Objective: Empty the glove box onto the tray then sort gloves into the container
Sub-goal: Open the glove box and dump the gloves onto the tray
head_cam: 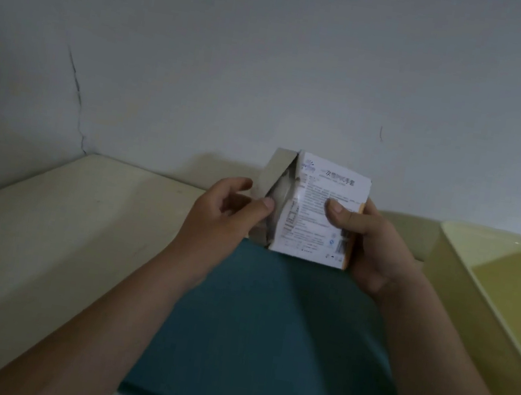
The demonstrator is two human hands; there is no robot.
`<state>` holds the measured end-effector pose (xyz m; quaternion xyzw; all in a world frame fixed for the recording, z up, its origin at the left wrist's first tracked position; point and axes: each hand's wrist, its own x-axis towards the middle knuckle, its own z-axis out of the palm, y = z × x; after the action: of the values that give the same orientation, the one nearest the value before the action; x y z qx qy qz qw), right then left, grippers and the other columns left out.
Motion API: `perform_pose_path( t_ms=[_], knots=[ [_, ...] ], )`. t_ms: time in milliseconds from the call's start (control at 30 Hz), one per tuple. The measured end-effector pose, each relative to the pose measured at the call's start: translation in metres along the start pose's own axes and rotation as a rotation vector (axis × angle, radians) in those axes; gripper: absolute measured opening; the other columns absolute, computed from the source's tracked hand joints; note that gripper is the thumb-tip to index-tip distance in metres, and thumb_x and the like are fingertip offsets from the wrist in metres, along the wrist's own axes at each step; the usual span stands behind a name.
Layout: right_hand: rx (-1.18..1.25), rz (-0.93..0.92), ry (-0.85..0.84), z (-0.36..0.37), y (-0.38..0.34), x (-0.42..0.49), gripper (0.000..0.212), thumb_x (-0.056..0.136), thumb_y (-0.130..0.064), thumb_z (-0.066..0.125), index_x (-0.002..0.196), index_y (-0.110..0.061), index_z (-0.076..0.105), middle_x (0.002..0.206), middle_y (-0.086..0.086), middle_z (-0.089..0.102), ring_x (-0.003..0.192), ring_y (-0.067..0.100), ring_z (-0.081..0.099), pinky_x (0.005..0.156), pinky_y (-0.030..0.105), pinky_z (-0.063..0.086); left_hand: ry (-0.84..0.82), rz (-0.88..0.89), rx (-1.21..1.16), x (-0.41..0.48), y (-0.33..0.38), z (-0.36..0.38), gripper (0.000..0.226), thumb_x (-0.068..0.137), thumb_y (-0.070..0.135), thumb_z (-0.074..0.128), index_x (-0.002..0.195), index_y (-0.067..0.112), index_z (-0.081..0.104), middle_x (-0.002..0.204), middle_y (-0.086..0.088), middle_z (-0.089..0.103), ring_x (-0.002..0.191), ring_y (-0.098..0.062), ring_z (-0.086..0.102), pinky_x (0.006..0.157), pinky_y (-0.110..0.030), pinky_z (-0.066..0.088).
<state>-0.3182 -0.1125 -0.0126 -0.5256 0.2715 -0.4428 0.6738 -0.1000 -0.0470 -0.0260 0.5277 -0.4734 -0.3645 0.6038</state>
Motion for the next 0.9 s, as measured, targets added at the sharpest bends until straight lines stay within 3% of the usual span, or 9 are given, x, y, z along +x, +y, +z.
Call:
perform_pose_path(
  t_ms=[100, 200, 300, 367, 567, 667, 767, 833, 900],
  knots=[
    [0.052, 0.037, 0.062, -0.005, 0.001, 0.002, 0.069, 0.072, -0.014, 0.08, 0.138, -0.008, 0.059, 0.127, 0.017, 0.071, 0.114, 0.04, 0.07, 0.086, 0.056, 0.059, -0.01, -0.016, -0.059, 0.004, 0.004, -0.005, 0.039, 0.088, 0.014, 0.072, 0.125, 0.026, 0.068, 0.107, -0.008, 0.074, 0.103, -0.022, 0.074, 0.09, -0.034, 0.062],
    [0.146, 0.033, 0.101, -0.01, 0.002, 0.003, 0.067, 0.076, -0.012, 0.077, 0.141, -0.007, 0.058, 0.131, 0.019, 0.069, 0.118, 0.041, 0.068, 0.092, 0.057, 0.056, -0.023, -0.009, 0.018, 0.008, 0.004, -0.012, 0.037, 0.078, 0.014, 0.07, 0.113, 0.029, 0.073, 0.091, -0.01, 0.071, 0.097, -0.024, 0.072, 0.094, -0.033, 0.059],
    [0.15, 0.013, 0.11, -0.011, 0.001, 0.005, 0.065, 0.081, -0.012, 0.075, 0.143, -0.008, 0.056, 0.134, 0.019, 0.067, 0.12, 0.042, 0.066, 0.099, 0.061, 0.052, -0.105, 0.094, 0.313, 0.007, 0.003, -0.017, 0.013, 0.086, 0.013, 0.074, 0.087, 0.025, 0.08, 0.077, 0.005, 0.076, 0.073, -0.014, 0.07, 0.07, -0.024, 0.056],
    [0.13, 0.011, 0.097, -0.01, 0.002, 0.007, 0.074, 0.077, -0.014, 0.079, 0.145, -0.008, 0.052, 0.136, 0.019, 0.066, 0.122, 0.043, 0.065, 0.102, 0.065, 0.048, -0.166, 0.179, 0.482, 0.007, -0.002, -0.014, 0.01, 0.087, 0.018, 0.076, 0.084, 0.027, 0.08, 0.079, 0.005, 0.077, 0.074, -0.014, 0.072, 0.071, -0.03, 0.058],
    [0.063, 0.064, 0.085, -0.007, 0.002, 0.006, 0.068, 0.078, -0.017, 0.08, 0.141, -0.01, 0.056, 0.131, 0.016, 0.069, 0.116, 0.039, 0.069, 0.096, 0.057, 0.055, -0.129, 0.292, 0.543, 0.005, 0.005, -0.016, 0.039, 0.092, 0.022, 0.07, 0.121, 0.047, 0.068, 0.085, 0.018, 0.07, 0.067, -0.005, 0.063, 0.065, -0.012, 0.047],
    [0.104, 0.08, 0.087, -0.005, 0.001, 0.006, 0.051, 0.083, -0.018, 0.071, 0.134, -0.011, 0.063, 0.127, 0.014, 0.072, 0.114, 0.036, 0.071, 0.096, 0.052, 0.055, -0.142, 0.227, 0.451, 0.003, 0.01, -0.015, 0.068, 0.096, 0.021, 0.066, 0.154, 0.046, 0.041, 0.092, 0.022, 0.067, 0.064, -0.001, 0.06, 0.062, -0.01, 0.046],
    [0.039, 0.092, 0.056, -0.005, 0.0, 0.005, 0.066, 0.075, -0.019, 0.08, 0.137, -0.009, 0.061, 0.129, 0.016, 0.071, 0.116, 0.038, 0.069, 0.094, 0.053, 0.057, -0.187, 0.207, 0.457, 0.004, 0.012, -0.018, 0.089, 0.094, 0.024, 0.07, 0.162, 0.046, 0.018, 0.118, 0.024, 0.061, 0.089, 0.002, 0.063, 0.075, -0.009, 0.05],
    [-0.056, 0.091, 0.036, -0.005, -0.002, 0.003, 0.07, 0.069, -0.02, 0.081, 0.135, -0.009, 0.061, 0.124, 0.017, 0.073, 0.112, 0.04, 0.071, 0.087, 0.053, 0.06, -0.306, 0.314, 0.561, 0.004, 0.014, -0.021, 0.103, 0.086, 0.022, 0.076, 0.164, 0.043, 0.013, 0.15, 0.023, 0.043, 0.126, 0.005, 0.051, 0.099, -0.016, 0.046],
    [-0.112, 0.076, 0.013, -0.004, -0.004, 0.0, 0.063, 0.072, -0.017, 0.077, 0.132, -0.01, 0.061, 0.119, 0.018, 0.074, 0.107, 0.04, 0.072, 0.08, 0.051, 0.062, -0.413, 0.419, 0.65, 0.003, 0.014, -0.02, 0.109, 0.078, 0.018, 0.08, 0.163, 0.043, 0.017, 0.158, 0.026, 0.033, 0.143, 0.002, 0.037, 0.11, -0.021, 0.041]
  ],
)
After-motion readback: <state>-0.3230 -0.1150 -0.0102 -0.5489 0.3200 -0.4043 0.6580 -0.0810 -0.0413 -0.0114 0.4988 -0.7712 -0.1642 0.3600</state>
